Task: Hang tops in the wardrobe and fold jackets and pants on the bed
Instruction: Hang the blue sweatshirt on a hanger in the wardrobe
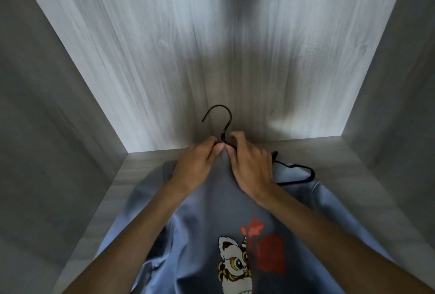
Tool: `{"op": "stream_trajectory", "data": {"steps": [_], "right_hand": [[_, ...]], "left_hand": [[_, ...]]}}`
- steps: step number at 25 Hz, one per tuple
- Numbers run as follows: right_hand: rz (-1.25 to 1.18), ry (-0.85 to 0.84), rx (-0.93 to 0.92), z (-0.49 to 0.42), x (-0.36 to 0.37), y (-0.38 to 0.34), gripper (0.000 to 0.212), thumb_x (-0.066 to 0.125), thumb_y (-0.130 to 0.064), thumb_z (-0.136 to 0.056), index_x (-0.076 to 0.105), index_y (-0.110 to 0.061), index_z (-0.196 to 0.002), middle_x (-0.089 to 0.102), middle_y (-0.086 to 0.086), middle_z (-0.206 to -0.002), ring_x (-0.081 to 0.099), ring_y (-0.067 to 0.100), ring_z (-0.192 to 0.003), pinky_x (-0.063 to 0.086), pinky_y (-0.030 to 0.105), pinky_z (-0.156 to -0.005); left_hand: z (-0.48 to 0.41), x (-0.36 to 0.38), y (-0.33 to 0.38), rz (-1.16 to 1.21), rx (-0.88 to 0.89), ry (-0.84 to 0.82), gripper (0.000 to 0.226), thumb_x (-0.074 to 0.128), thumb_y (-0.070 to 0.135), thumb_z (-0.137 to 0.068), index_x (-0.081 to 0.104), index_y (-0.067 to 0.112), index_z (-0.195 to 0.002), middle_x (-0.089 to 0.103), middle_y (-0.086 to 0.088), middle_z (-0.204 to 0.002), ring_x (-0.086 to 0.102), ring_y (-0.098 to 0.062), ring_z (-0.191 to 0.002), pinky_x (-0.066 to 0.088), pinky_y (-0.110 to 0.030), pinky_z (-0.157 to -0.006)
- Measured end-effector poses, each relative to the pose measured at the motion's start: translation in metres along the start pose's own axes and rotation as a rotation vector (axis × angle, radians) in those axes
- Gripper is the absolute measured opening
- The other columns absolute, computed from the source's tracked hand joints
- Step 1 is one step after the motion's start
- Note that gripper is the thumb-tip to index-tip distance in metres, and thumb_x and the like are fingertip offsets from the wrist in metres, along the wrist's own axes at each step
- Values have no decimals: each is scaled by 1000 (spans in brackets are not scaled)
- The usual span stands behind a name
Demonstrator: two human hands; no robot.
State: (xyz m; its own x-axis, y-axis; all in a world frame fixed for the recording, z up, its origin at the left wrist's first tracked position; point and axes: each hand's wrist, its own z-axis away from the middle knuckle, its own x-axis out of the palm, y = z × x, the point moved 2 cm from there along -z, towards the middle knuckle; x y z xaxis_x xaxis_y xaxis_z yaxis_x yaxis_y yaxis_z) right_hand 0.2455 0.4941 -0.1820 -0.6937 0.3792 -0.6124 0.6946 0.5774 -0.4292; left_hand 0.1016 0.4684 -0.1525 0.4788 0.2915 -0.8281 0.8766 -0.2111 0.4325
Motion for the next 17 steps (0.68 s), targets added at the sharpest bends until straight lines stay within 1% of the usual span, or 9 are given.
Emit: {"op": "stream_trajectory", "data": {"steps": [2, 6, 8, 9, 10, 12, 13, 15, 17], "right_hand": [[-16, 20, -55, 4, 5, 0, 33, 37, -34, -101, 56, -12, -117, 69, 4, -90, 65, 23, -73, 44, 29, -60], [46, 115, -148, 21, -10, 3, 32, 58, -20, -91, 56, -11, -122, 52, 12, -116, 48, 24, -102, 42, 33, -88], [27, -7, -438, 55, -18, 19, 25, 59, -12, -86, 58, -13, -111, 56, 7, -109, 53, 23, -96, 45, 32, -84], [34, -111, -506, 70, -21, 35, 20, 57, -12, -86, 60, -14, -106, 60, 4, -101, 56, 21, -91, 47, 32, -79], [-3, -194, -432, 78, -25, 55, 17, 55, -14, -88, 63, -16, -103, 62, 1, -97, 59, 21, -89, 48, 31, -77], [-141, -215, -33, 67, -31, 91, 22, 51, -25, -94, 68, -19, -108, 66, 0, -99, 64, 24, -93, 47, 30, -82], [-151, -212, 90, 57, -33, 102, 28, 50, -31, -96, 68, -21, -115, 66, 1, -100, 63, 24, -93, 47, 30, -84], [-22, -256, -9, 33, -31, 107, 38, 43, -42, -99, 64, -25, -125, 64, 3, -98, 60, 22, -87, 48, 31, -80], [71, -335, -125, 13, -29, 103, 52, 28, -58, -101, 66, -25, -116, 67, 1, -94, 62, 20, -86, 51, 34, -76]], "left_hand": [[-2, 2, 6, 3, -24, -9, 65, 31, 71, -94, 61, 14, -103, 71, -6, -88, 65, -26, -84, 48, -38, -74], [-10, 2, 10, 64, -141, 127, 42, 46, 48, -100, 65, 13, -86, 71, -8, -84, 65, -26, -82, 40, -31, -67], [-11, -3, 0, 45, -196, 179, 41, 47, 45, -101, 60, 15, -77, 70, -12, -82, 64, -31, -82, 43, -35, -67], [-11, -7, -5, 38, -206, 201, 42, 46, 45, -102, 57, 15, -74, 69, -12, -78, 62, -31, -78, 42, -35, -66], [-11, -10, -8, 40, -214, 219, 42, 45, 43, -102, 54, 15, -72, 65, -11, -72, 60, -29, -73, 38, -34, -63], [-11, -12, -11, 79, -225, 269, 43, 44, 39, -103, 48, 16, -68, 58, -7, -64, 54, -25, -65, 32, -32, -61], [-12, -11, -10, 113, -229, 293, 43, 44, 37, -104, 46, 18, -65, 56, -6, -62, 53, -24, -63, 32, -32, -61], [-12, -10, -11, 184, -238, 318, 45, 44, 33, -104, 42, 20, -61, 51, -4, -57, 48, -18, -57, 31, -32, -59], [-13, -9, -14, 232, -229, 337, 46, 44, 30, -104, 44, 14, -61, 51, -6, -56, 46, -19, -56, 35, -35, -58]]}}
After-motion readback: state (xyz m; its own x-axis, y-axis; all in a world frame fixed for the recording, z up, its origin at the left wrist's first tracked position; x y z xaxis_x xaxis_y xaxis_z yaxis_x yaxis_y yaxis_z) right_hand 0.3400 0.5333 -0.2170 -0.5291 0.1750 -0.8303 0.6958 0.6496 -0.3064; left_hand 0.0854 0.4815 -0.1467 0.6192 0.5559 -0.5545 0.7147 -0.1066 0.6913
